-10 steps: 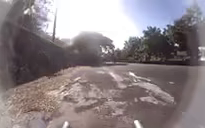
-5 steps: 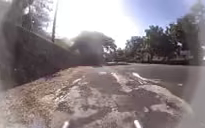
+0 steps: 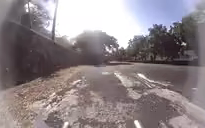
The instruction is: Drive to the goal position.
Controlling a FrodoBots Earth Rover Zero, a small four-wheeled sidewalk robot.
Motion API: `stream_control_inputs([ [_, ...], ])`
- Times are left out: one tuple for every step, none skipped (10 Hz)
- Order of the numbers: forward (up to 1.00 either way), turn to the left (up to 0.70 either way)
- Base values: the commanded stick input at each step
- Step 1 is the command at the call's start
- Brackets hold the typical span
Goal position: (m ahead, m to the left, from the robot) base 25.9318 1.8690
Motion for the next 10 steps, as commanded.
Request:
stream_control_inputs([
  [0.7,-0.24],
  [0.7,-0.16],
  [0.7,-0.06],
  [0.7,0.0],
  [0.7,0.0],
  [0.7,0.0],
  [0.7,0.0],
  [0.7,0.0],
  [0.7,0.0],
  [0.7,0.0],
])
